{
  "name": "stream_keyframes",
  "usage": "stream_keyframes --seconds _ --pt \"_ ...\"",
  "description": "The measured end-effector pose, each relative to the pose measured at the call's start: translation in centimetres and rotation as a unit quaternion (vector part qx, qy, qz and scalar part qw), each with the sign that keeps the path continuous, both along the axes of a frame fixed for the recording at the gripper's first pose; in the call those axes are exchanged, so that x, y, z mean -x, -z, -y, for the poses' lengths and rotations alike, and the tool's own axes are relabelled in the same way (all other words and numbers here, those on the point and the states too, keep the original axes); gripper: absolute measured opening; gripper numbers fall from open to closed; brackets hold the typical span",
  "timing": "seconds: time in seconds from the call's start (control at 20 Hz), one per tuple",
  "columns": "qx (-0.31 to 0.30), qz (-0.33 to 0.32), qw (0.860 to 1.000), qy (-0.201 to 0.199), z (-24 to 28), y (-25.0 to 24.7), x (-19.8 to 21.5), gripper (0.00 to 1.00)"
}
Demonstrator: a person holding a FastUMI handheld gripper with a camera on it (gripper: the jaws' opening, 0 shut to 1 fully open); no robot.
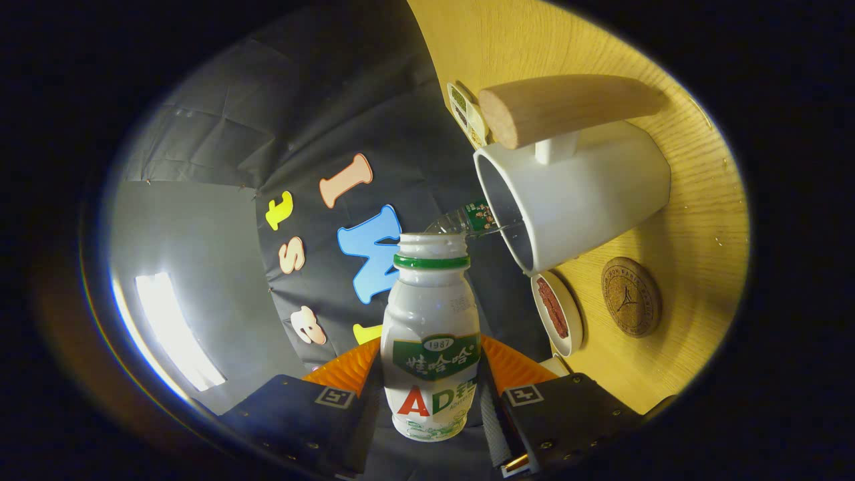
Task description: Take the bottle from table, then pour the juice into the cup, finally place the bottle on the coaster
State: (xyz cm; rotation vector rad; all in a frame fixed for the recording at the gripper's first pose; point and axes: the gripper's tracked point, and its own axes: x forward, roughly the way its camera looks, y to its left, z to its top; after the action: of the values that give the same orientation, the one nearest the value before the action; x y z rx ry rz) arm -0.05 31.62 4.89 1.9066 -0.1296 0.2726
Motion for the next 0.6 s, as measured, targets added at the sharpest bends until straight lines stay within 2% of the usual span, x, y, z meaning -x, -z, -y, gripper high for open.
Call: stream_keyframes --seconds 0.6 --pt "-0.004 0.007 1.000 0.008 0.55 -0.19 0.04 0.66"
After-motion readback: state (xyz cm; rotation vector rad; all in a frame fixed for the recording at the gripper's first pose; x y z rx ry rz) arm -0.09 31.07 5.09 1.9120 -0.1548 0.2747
